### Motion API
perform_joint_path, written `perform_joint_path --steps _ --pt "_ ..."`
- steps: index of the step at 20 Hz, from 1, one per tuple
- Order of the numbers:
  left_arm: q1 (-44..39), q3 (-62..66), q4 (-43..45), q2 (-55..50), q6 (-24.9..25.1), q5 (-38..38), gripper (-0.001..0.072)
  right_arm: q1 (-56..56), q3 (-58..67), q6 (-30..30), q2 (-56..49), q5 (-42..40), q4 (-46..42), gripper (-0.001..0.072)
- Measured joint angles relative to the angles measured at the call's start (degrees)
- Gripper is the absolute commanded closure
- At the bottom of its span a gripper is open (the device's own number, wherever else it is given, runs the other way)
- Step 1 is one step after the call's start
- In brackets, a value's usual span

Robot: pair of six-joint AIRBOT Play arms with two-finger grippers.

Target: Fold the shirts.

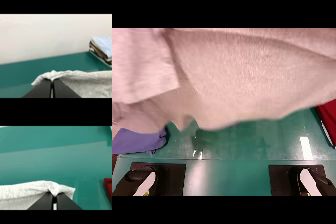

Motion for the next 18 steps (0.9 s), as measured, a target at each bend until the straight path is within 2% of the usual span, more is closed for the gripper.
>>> perform_joint_path --steps 5,9,11,14,18 --pt "-0.9 -10.51 -1.11 -10.14 -0.46 -5.29 0.0687 7.43 -4.44 2.34 -11.39 4.0 -0.68 0.0697" --pt "-3.61 -21.46 -1.42 -22.56 1.99 -6.01 0.0687 12.35 -13.6 2.89 -22.69 3.8 -0.63 0.0696" --pt "-4.26 -24.41 -1.27 -30.03 3.23 -3.82 0.0687 13.51 -16.59 2.84 -29.35 1.9 -0.55 0.0696" --pt "-3.76 -25.79 -0.96 -39.36 3.93 3.69 0.0687 14.25 -18.47 1.07 -38.32 -3.21 -0.2 0.0696" --pt "-2.91 -24.44 -0.87 -45.59 4.59 12.94 0.0686 14.25 -14.73 -2.08 -46.16 -8.39 0.09 0.0696"
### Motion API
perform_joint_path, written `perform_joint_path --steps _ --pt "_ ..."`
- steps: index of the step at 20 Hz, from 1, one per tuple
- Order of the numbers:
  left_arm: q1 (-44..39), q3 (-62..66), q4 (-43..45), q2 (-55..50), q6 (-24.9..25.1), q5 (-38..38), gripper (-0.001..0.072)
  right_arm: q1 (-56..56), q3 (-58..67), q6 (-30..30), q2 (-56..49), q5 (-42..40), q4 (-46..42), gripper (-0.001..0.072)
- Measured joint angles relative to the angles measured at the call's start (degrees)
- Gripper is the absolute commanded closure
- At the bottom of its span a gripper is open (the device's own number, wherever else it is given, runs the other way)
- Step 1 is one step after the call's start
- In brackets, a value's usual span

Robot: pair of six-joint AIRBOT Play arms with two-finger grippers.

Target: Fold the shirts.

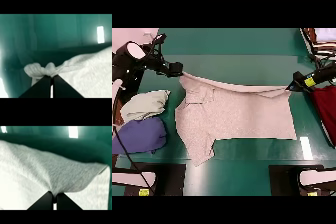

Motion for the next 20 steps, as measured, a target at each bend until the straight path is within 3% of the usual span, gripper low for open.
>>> perform_joint_path --steps 4,8,12,16,18,20 --pt "0.26 3.19 0.11 -1.81 2.12 2.36 0.0687 0.0 7.34 -2.14 -2.91 -2.93 -0.24 0.0697" --pt "0.33 5.05 0.7 -1.92 2.56 -4.74 0.0688 0.85 11.17 -3.76 -3.65 -0.66 -4.61 0.0697" --pt "0.35 -1.09 1.57 -0.46 2.51 -8.61 0.0686 2.14 6.93 -4.28 -1.97 0.72 -11.82 0.0696" --pt "0.35 -9.53 1.51 0.13 2.54 -5.35 0.0682 2.54 0.35 -4.37 -0.61 -2.19 -13.44 0.0689" --pt "0.35 -11.93 0.79 0.26 2.58 -3.37 0.0219 2.56 -1.62 -4.37 -0.33 -3.98 -11.89 0.0357" --pt "0.48 -12.81 0.26 0.63 2.54 -3.08 0.0209 2.34 -2.32 -4.44 -0.09 -4.81 -9.35 0.0351"
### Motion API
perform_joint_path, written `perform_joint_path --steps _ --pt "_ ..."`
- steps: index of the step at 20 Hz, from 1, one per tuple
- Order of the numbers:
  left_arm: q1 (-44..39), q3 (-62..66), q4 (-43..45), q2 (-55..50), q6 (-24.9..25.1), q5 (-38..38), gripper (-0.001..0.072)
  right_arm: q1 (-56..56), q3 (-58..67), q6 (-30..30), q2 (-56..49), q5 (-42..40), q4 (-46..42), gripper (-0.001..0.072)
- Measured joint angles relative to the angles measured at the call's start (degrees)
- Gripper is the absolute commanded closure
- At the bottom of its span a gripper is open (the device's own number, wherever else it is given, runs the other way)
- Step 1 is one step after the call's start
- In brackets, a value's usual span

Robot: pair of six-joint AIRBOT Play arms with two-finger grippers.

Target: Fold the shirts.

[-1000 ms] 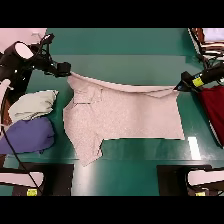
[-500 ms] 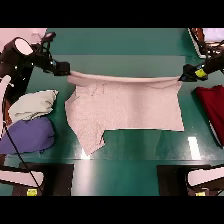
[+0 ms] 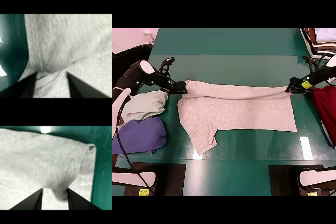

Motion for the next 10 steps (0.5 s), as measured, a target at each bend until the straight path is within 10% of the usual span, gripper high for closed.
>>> perform_joint_path --steps 10 --pt "2.38 -24.13 -0.07 20.31 -2.84 -6.16 0.0209 -5.64 -15.37 -1.55 17.66 3.21 7.02 0.0351"
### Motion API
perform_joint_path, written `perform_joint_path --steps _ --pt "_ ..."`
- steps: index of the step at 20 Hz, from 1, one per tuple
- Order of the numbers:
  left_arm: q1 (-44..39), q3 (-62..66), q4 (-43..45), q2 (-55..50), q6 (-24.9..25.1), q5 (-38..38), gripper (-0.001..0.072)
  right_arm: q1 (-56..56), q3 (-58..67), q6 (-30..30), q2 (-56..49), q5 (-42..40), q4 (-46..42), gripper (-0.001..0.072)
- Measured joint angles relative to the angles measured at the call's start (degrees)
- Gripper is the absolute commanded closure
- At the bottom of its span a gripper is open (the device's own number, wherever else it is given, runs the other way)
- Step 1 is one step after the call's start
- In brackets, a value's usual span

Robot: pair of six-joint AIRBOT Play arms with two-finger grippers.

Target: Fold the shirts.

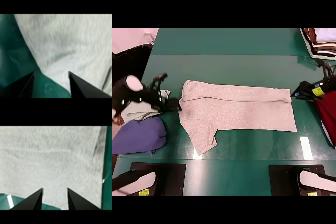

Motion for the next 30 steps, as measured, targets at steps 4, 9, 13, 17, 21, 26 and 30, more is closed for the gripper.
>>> perform_joint_path --steps 4,9,13,17,21,26,30 --pt "-1.6 -12.74 -5.68 5.88 -0.68 2.45 0.0209 -0.76 -6.27 -0.72 6.12 -2.54 3.58 0.0351" --pt "-5.9 -19.12 -10.8 7.78 -2.14 9.22 0.0209 1.2 -8.68 -1.05 8.98 -3.76 5.01 0.0351" --pt "-8.09 -20.31 -11.3 8.04 -3.17 14.38 0.0663 3.3 -9.11 -1.07 9.51 -4.24 5.38 0.0351" --pt "-8.66 -19.02 -10.71 8.5 -3.45 15.3 0.0688 2.58 -9.25 -1.09 9.64 -2.6 4.28 0.0351" --pt "-8.81 -16.72 -9.46 12.09 -3.52 12.98 0.0687 -3.17 -11.72 -1.07 10.05 1.49 -2.43 0.0181" --pt "-8.85 -15.85 -8.59 14.78 -3.54 10.97 0.0686 -15.72 -23.82 -0.9 10.45 1.25 -4.72 0.0246" --pt "-8.85 -15.69 -8.39 15.23 -3.54 10.78 0.0686 -21.75 -32.39 -1.53 10.51 -3.63 -1.68 0.0264"
